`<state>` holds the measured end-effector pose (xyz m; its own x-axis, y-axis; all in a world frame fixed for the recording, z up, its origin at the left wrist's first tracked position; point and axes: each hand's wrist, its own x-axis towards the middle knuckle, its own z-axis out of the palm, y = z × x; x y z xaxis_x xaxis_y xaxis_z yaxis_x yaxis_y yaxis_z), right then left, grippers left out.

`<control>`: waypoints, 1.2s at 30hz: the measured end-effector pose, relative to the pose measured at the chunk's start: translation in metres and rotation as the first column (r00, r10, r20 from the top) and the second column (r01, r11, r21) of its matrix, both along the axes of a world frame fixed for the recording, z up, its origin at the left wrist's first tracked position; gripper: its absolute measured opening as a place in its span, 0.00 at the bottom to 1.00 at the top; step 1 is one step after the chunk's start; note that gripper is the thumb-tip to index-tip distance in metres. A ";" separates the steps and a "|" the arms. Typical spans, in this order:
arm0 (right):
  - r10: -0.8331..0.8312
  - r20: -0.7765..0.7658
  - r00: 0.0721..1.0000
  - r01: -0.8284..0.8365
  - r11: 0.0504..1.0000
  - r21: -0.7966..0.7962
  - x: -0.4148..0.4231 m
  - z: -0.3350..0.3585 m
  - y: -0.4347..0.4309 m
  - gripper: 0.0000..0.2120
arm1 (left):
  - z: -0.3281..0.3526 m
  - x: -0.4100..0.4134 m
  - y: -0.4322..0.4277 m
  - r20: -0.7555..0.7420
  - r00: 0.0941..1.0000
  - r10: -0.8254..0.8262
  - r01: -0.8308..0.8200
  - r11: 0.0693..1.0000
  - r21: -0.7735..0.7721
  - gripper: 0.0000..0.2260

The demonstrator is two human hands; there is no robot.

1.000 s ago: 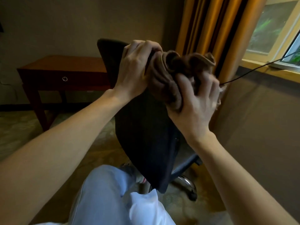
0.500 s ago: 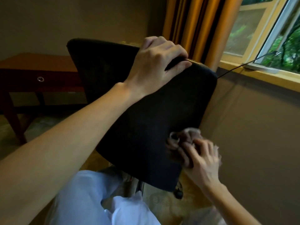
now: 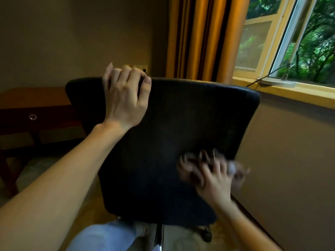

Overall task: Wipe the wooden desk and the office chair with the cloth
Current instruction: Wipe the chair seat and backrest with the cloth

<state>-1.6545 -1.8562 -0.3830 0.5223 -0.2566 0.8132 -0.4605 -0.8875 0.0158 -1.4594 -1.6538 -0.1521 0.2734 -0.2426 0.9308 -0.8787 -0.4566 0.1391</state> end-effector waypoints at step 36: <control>0.360 0.075 0.930 -0.297 0.855 -0.424 -0.007 0.097 0.005 0.17 | -0.016 0.006 0.006 -0.053 0.998 -0.029 0.014 0.965 -0.262 0.16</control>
